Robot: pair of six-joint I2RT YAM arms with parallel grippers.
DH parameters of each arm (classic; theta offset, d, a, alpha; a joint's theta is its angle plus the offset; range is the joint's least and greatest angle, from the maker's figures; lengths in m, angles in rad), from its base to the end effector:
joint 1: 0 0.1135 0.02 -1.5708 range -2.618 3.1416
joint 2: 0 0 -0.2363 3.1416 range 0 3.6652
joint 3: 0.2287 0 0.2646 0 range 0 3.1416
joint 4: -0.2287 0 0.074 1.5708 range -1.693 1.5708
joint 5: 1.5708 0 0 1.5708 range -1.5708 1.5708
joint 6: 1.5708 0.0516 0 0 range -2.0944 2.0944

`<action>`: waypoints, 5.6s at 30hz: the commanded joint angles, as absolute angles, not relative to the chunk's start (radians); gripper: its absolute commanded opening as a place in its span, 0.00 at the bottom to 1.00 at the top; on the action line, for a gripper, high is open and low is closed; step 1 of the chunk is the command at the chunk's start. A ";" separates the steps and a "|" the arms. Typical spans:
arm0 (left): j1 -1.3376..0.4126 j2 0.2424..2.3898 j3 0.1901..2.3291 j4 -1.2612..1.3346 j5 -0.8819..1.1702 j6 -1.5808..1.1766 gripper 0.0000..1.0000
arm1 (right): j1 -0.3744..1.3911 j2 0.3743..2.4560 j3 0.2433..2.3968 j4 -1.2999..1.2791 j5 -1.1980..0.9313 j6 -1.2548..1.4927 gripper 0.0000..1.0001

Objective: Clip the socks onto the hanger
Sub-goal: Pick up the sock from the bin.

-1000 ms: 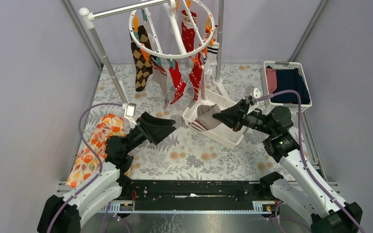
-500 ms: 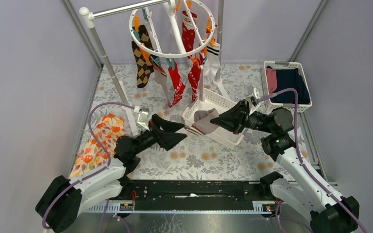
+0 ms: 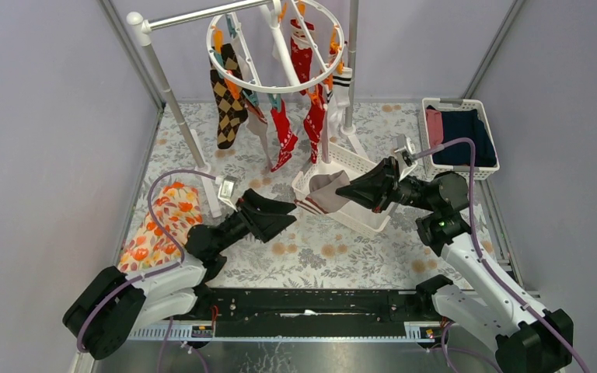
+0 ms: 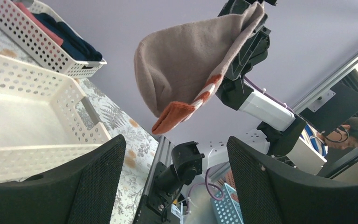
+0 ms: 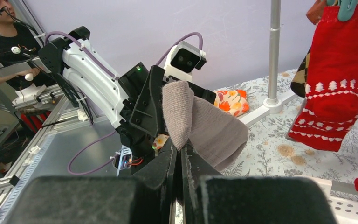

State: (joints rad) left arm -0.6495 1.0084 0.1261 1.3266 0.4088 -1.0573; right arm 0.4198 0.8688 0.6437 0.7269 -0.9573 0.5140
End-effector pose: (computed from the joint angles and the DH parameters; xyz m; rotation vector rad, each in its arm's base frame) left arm 0.1577 -0.1455 0.2047 0.1529 1.3442 -1.7090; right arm 0.1864 0.1294 0.3448 -0.8769 1.1010 1.2953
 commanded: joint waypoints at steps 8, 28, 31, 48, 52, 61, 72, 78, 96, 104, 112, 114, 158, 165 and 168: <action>-0.713 1.144 0.221 1.505 0.346 -0.957 0.76 | 0.421 0.887 0.664 0.841 -0.931 0.601 0.05; -0.718 0.766 0.555 0.300 0.267 -0.452 0.00 | 0.421 0.789 0.774 0.232 -0.690 0.172 0.68; -0.718 0.744 0.746 -0.139 0.209 -0.229 0.00 | 0.421 0.746 0.778 0.239 -0.671 0.139 0.82; -1.109 1.162 1.379 -0.802 -0.224 0.369 0.00 | 0.690 0.936 0.850 0.301 -0.777 -0.174 1.00; -1.152 1.168 1.399 -0.805 -0.232 0.383 0.00 | 0.725 0.948 0.820 0.252 -0.763 -0.277 1.00; -1.175 1.159 1.414 -0.800 -0.206 0.406 0.00 | 0.772 0.981 0.846 0.191 -0.717 -0.325 0.83; -1.177 1.157 1.402 -0.769 -0.228 0.374 0.00 | 0.816 0.968 0.864 0.178 -0.637 -0.261 0.90; -1.177 1.185 1.430 -0.767 -0.281 0.310 0.00 | 0.826 0.955 0.875 0.173 -0.552 -0.205 0.92; -1.177 1.228 1.482 -0.774 -0.302 0.177 0.00 | 0.882 0.996 0.898 0.124 -0.293 -0.244 0.24; -1.177 1.193 1.444 -0.746 -0.320 0.122 0.36 | 0.881 0.940 0.875 0.094 -0.301 -0.251 0.00; -1.175 0.899 1.115 -0.485 -0.202 0.123 0.87 | 0.881 0.881 0.807 0.078 -0.365 -0.253 0.00; -1.175 0.744 0.948 -0.324 -0.142 0.126 0.92 | 0.881 0.863 0.794 0.068 -0.365 -0.254 0.00; -1.172 0.503 0.740 -0.149 -0.146 -0.532 0.85 | 0.881 0.661 0.672 0.129 -0.418 -0.226 0.00; -1.172 0.448 0.729 -0.159 -0.164 -0.785 0.82 | 0.881 0.685 0.686 0.132 -0.389 -0.238 0.00; -1.172 0.426 0.722 -0.153 -0.203 -0.910 0.76 | 0.882 0.679 0.674 0.159 -0.372 -0.264 0.00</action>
